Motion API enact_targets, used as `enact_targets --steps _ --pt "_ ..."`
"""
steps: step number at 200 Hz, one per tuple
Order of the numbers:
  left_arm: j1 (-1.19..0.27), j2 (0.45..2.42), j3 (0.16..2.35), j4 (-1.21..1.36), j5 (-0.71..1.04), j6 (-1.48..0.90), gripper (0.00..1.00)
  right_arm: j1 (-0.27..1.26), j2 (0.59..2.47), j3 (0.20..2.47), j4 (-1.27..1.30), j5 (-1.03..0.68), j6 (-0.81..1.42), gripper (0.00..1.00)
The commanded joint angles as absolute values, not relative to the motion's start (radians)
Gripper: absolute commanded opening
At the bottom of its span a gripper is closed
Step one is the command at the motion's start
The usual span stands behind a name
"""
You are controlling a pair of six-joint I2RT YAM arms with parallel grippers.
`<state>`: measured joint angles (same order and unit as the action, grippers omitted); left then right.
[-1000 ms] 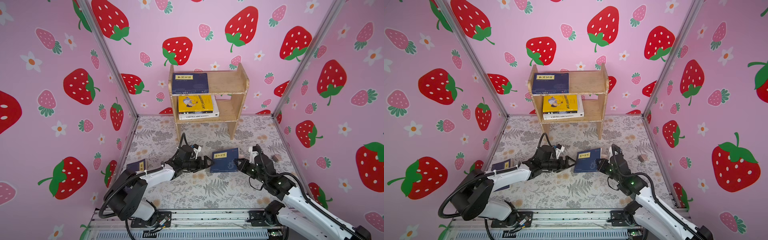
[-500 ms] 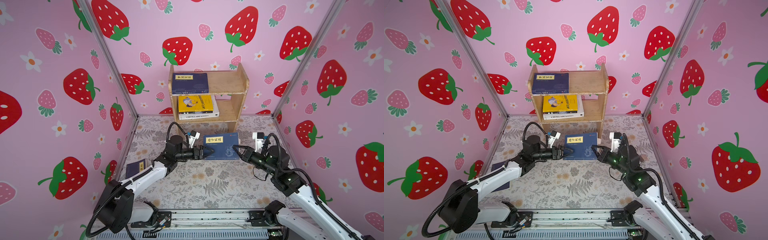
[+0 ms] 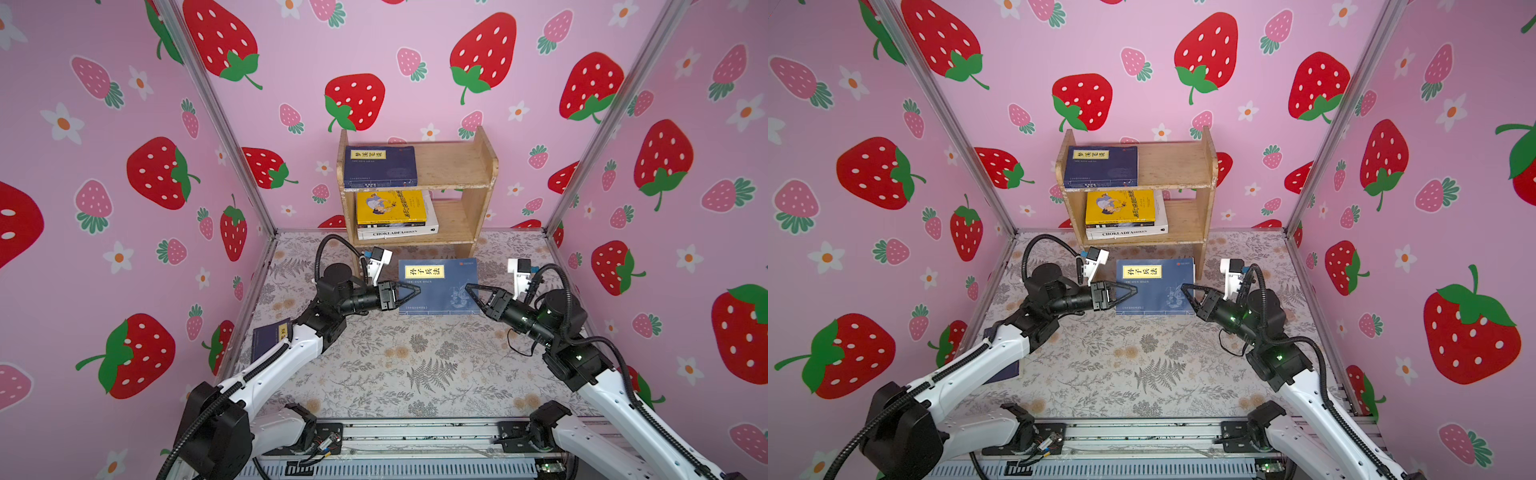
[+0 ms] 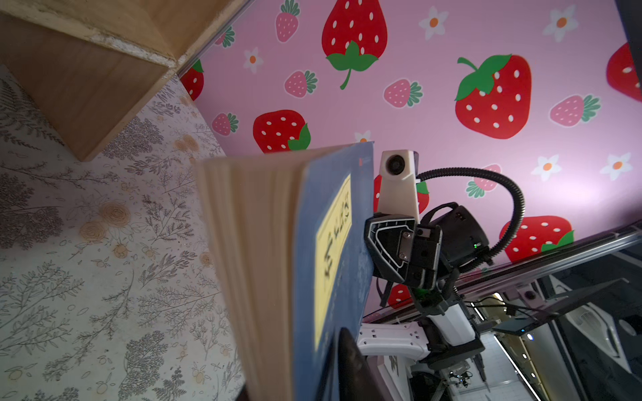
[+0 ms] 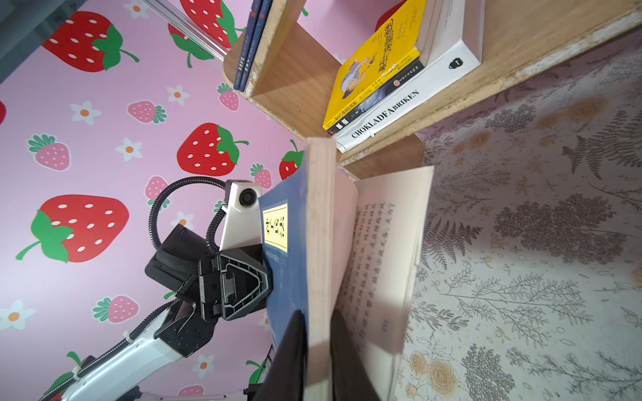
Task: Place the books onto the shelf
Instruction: 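Lift the upright blue book with both grippers and carry it to the shelf top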
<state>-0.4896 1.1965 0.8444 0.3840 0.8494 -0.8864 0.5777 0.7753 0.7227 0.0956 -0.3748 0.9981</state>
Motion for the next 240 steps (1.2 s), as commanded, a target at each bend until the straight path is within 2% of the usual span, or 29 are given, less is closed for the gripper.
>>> enact_targets --steps 1,13,20,45,61,105,154,189,240 --pt "-0.49 1.155 0.939 0.349 0.875 -0.867 0.1 0.559 0.805 0.733 0.185 -0.363 0.994 0.26" --pt "-0.48 1.145 0.973 0.31 0.869 -0.854 0.07 0.553 0.824 0.755 0.189 -0.352 0.974 0.33" --pt "-0.475 1.139 0.997 0.293 0.867 -0.843 0.0 0.551 0.837 0.775 0.187 -0.346 0.957 0.4" --pt "-0.442 1.125 1.128 0.147 0.847 -0.786 0.0 0.545 0.884 0.879 0.151 -0.31 0.879 0.71" --pt "-0.404 1.129 1.222 0.079 0.839 -0.776 0.0 0.542 0.905 0.966 0.128 -0.276 0.807 0.8" --pt "-0.28 1.251 1.58 -0.111 0.824 -0.752 0.0 0.543 1.067 1.227 0.069 -0.134 0.613 0.84" --pt "-0.139 1.551 2.022 -0.234 0.942 -0.851 0.0 0.546 1.21 1.41 0.146 -0.068 0.466 0.88" --pt "-0.08 1.701 2.176 -0.237 0.975 -0.919 0.0 0.554 1.299 1.435 0.304 -0.019 0.448 0.89" --pt "-0.053 1.798 2.278 -0.316 0.935 -0.879 0.0 0.58 1.525 1.621 0.357 -0.026 0.444 0.89"
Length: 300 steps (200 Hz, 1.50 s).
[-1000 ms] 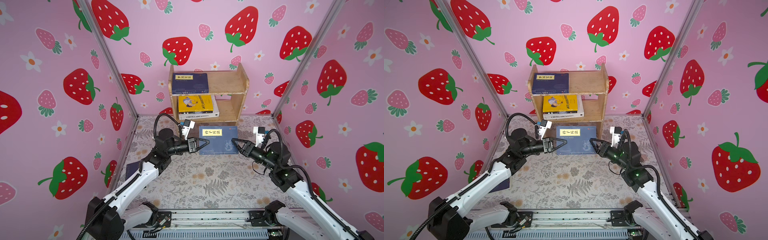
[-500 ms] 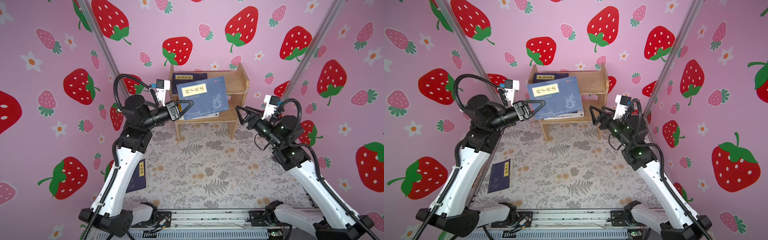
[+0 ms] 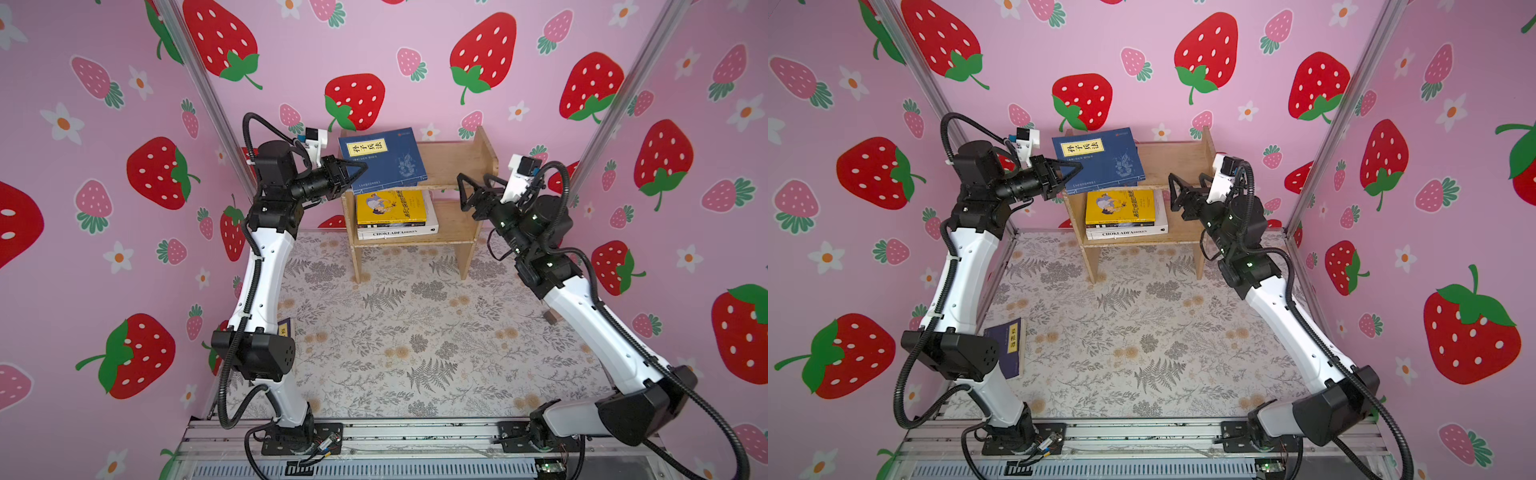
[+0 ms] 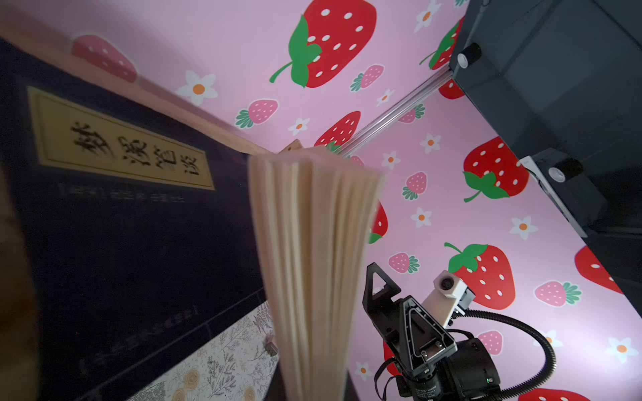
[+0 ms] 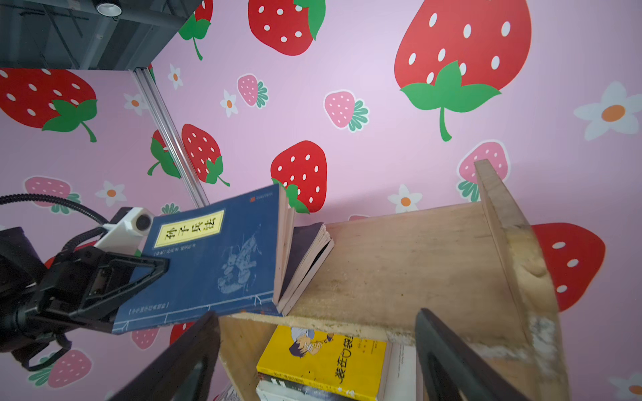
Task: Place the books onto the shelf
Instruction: 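Lift the upright blue book with both grippers and carry it to the shelf top, then lay the blue book onto the top tier over the other blue books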
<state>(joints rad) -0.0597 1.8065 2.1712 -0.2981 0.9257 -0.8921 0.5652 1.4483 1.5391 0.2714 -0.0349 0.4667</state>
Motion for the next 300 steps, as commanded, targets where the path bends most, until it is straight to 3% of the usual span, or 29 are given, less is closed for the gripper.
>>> enact_targets --steps 1,78,156,226,264,300 --pt "-0.052 1.801 2.281 -0.319 0.936 -0.879 0.0 0.58 1.53 1.626 0.358 -0.026 0.444 0.89" --pt "-0.019 1.855 2.339 -0.388 0.945 -0.879 0.0 0.618 1.806 1.886 0.336 -0.041 0.504 0.88" --pt "-0.007 1.923 2.421 -0.465 0.96 -0.862 0.0 0.639 1.915 2.013 0.26 -0.069 0.53 0.85" --pt "-0.004 1.951 2.445 -0.457 0.98 -0.871 0.05 0.722 1.986 2.129 0.106 0.13 0.324 0.83" --pt "-0.002 1.946 2.432 -0.46 0.957 -0.867 0.41 0.743 2.037 2.223 -0.029 0.323 0.299 0.8" --pt "0.027 1.908 2.376 -0.4 0.943 -0.906 0.58 0.745 2.054 2.239 -0.087 0.395 0.293 0.79"
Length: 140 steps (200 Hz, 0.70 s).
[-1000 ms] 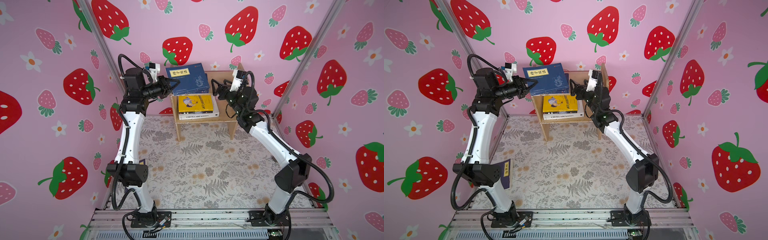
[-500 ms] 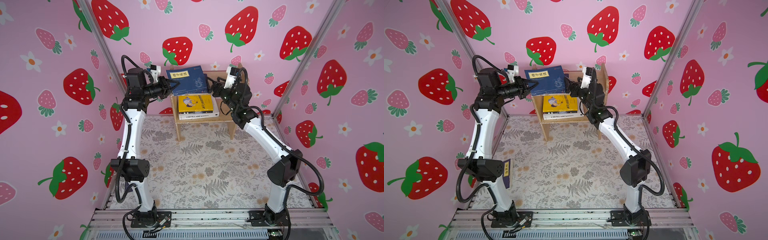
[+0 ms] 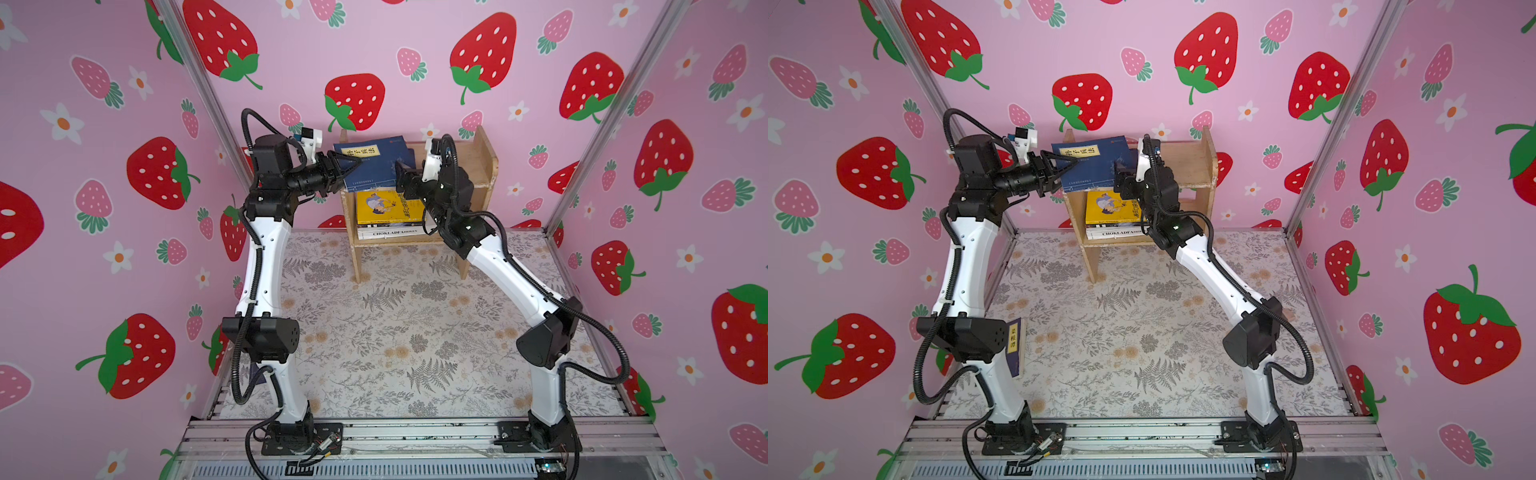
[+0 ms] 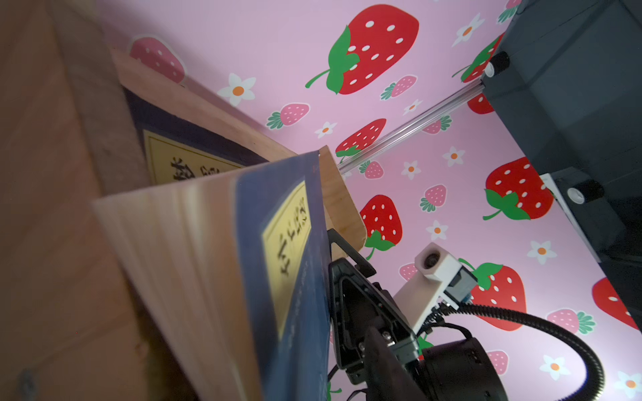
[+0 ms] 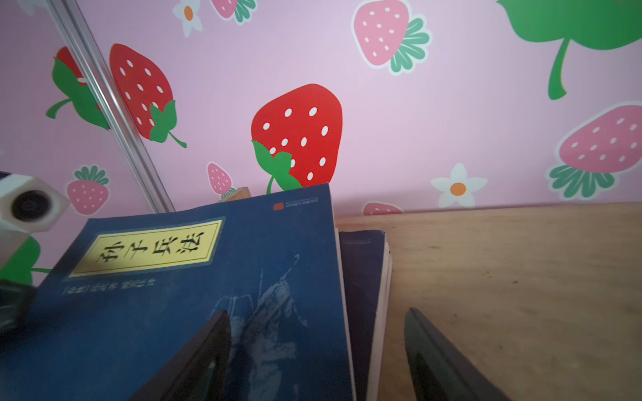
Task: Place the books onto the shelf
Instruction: 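Lay the blue book onto the top tier over the other blue books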
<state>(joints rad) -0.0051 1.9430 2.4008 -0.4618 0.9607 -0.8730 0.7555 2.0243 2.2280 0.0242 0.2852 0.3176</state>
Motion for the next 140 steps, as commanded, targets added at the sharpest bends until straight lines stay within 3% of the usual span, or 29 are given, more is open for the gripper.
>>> enact_targets --steps 1,80,112,140 --pt "0.029 1.907 2.374 -0.398 0.942 -0.907 0.59 0.745 2.053 2.238 -0.087 0.395 0.293 0.79" --pt "0.159 1.755 2.247 -0.469 0.815 -0.81 0.74 0.748 2.05 2.234 -0.086 0.366 0.291 0.79" --pt "0.152 1.735 2.188 -0.469 0.821 -0.791 0.69 0.748 2.055 2.238 -0.085 0.363 0.296 0.79" --pt "0.1 1.561 1.938 -0.386 0.817 -0.581 0.68 0.748 2.056 2.243 -0.087 0.361 0.293 0.79"
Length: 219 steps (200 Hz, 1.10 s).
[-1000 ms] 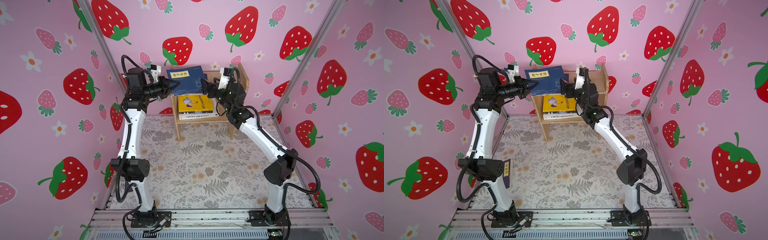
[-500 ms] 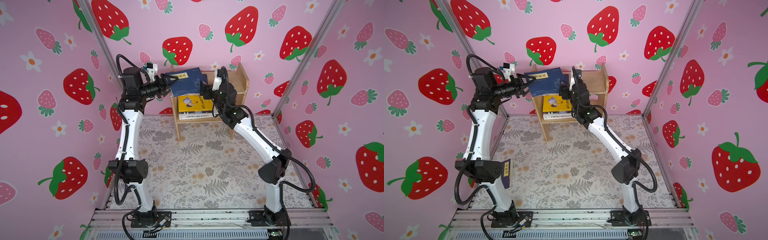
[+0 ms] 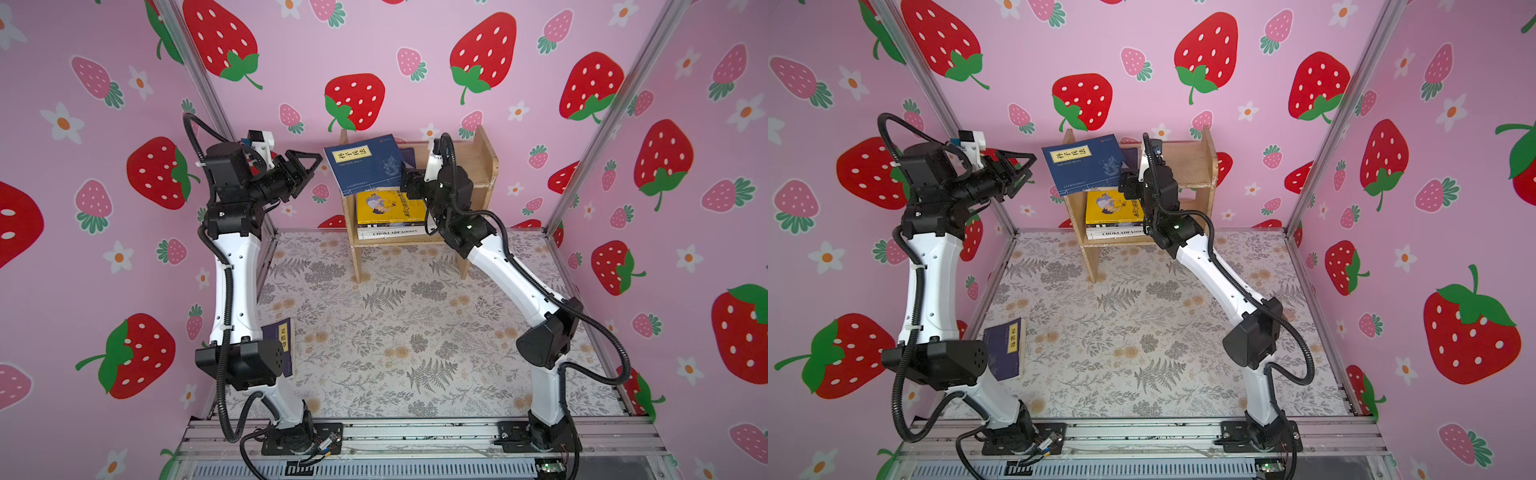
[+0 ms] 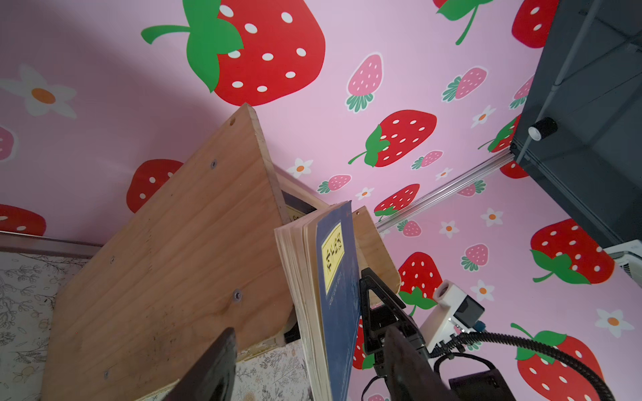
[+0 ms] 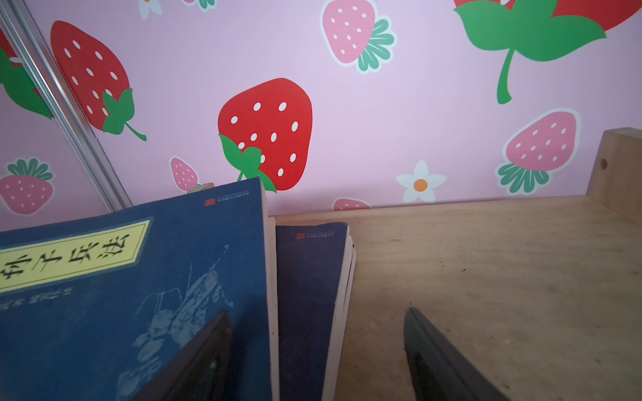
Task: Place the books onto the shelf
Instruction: 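Lay the blue book onto the top tier over the other blue books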
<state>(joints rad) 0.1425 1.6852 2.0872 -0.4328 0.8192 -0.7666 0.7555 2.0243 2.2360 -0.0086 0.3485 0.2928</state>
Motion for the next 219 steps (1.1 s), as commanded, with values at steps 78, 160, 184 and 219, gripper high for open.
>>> enact_targets --steps 78,160,184,219 --pt "-0.017 1.475 1.865 -0.487 0.558 -0.478 0.55 0.748 2.052 2.251 -0.1 0.354 0.297 0.79" --pt "-0.048 1.521 1.87 -0.365 0.62 -0.595 0.49 0.748 2.047 2.244 -0.097 0.338 0.307 0.79" --pt "-0.046 1.541 1.878 -0.325 0.644 -0.637 0.39 0.748 2.046 2.238 -0.089 0.336 0.308 0.79" --pt "-0.046 1.577 1.898 -0.265 0.713 -0.709 0.21 0.748 2.04 2.235 -0.087 0.333 0.307 0.79"
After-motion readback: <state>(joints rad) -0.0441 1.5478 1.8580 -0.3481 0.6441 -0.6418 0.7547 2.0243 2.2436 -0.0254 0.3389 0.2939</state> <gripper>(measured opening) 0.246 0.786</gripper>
